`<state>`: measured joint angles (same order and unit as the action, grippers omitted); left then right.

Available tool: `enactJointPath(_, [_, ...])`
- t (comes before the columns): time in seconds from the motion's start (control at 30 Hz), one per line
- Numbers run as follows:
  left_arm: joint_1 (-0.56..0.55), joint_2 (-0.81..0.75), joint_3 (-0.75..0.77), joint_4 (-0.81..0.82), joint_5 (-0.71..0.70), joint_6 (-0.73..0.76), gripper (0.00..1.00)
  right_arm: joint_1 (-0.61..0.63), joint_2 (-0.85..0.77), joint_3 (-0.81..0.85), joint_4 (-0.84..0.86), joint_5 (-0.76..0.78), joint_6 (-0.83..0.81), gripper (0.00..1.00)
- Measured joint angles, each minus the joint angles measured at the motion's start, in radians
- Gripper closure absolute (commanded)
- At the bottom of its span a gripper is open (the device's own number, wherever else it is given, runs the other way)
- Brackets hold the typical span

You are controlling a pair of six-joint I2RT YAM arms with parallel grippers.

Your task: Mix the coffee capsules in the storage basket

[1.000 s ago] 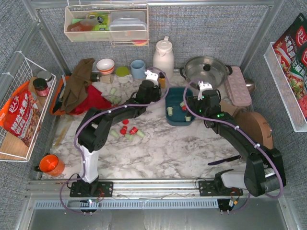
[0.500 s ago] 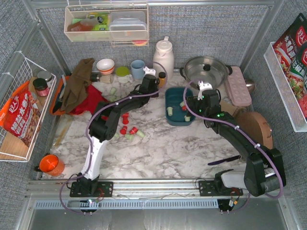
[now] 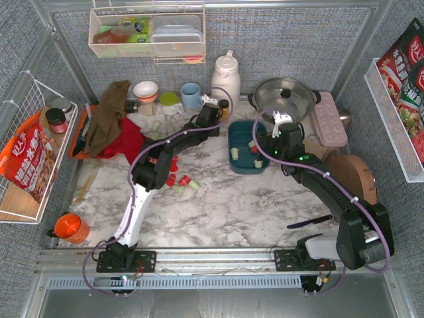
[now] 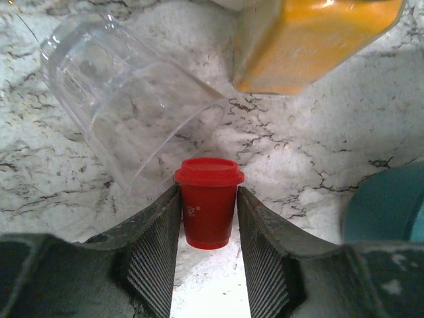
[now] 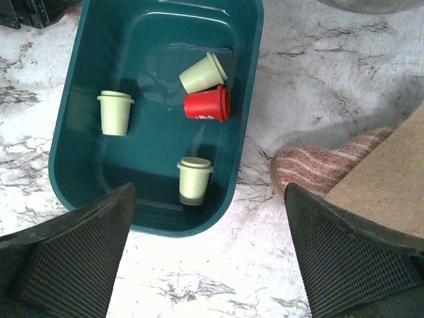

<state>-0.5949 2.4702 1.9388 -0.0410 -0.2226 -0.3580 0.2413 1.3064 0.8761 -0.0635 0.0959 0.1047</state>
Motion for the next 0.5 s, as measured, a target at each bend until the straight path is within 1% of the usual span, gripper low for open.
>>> enactJointPath(0.07, [0.000,0.005,0.002,-0.010,0.013,0.001,0.58,0.000,0.002,0.000,-0.001,0.000,0.000,0.01])
enactJointPath(0.17, [0.000,0.007,0.002,-0.010,0.015,0.002,0.70,0.000,0.003,0.000,-0.002,0.000,0.000,0.01])
enactJointPath(0.23, [0.000,0.007,0.000,-0.008,0.017,0.003,0.73,0.000,0.003,0.000,-0.005,0.000,0.000,0.01])
enactJointPath(0.3, [0.000,-0.011,-0.027,0.006,0.041,0.011,0.73,0.000,0.003,0.000,-0.006,0.000,0.000,0.01])
enactJointPath(0.37, [0.000,-0.060,-0.103,0.032,0.073,0.022,0.73,0.000,0.003,0.000,-0.006,0.000,-0.002,0.01])
enactJointPath(0.5, [-0.019,-0.243,-0.357,0.182,0.176,0.081,0.72,0.000,0.003,0.001,-0.006,-0.001,-0.003,0.01])
